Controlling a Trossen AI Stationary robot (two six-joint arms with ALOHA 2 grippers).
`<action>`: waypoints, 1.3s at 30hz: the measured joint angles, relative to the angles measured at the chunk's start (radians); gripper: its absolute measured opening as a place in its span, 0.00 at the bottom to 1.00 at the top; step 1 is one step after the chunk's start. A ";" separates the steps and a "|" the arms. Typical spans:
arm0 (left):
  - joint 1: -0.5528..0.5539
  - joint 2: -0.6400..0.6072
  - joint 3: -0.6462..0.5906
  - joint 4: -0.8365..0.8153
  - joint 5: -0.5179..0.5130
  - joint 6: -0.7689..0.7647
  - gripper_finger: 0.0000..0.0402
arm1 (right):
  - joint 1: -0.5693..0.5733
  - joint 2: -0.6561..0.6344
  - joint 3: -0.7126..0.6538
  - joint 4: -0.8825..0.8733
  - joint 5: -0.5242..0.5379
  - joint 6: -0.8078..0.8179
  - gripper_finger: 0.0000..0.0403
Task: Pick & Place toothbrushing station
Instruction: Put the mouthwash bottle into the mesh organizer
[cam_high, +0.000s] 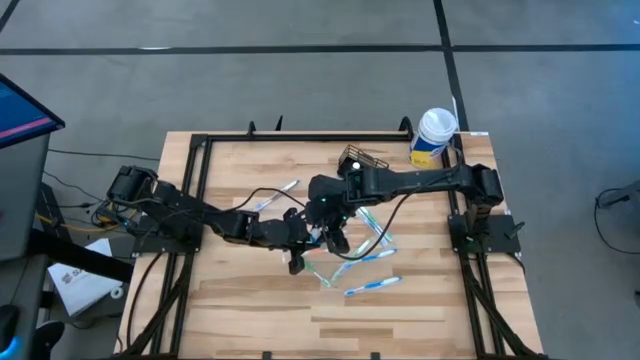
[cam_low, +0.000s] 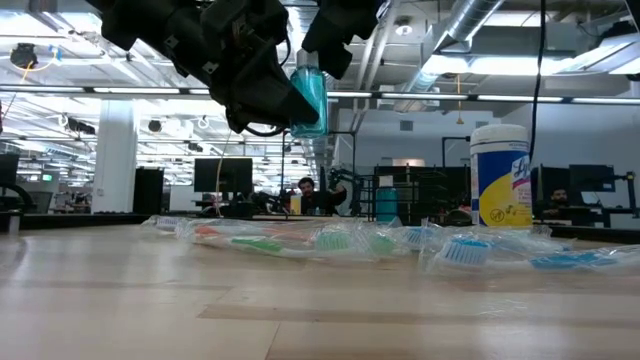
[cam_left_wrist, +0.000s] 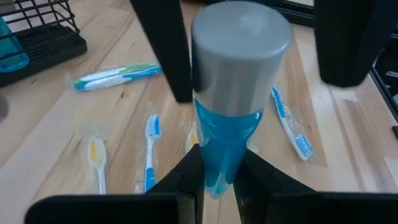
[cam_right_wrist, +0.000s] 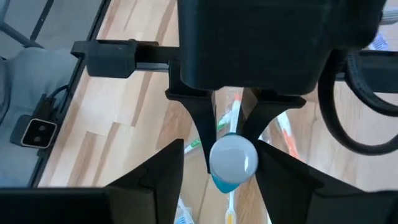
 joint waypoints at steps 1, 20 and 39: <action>0.000 0.000 0.000 0.000 0.000 0.000 0.12 | 0.000 0.000 -0.010 0.007 0.002 0.004 0.44; 0.000 0.001 -0.001 0.004 0.011 0.004 0.13 | 0.026 0.038 -0.039 0.059 0.020 0.019 0.38; -0.001 0.000 -0.001 0.004 0.003 0.002 0.13 | 0.024 0.055 -0.018 0.041 0.017 -0.005 0.20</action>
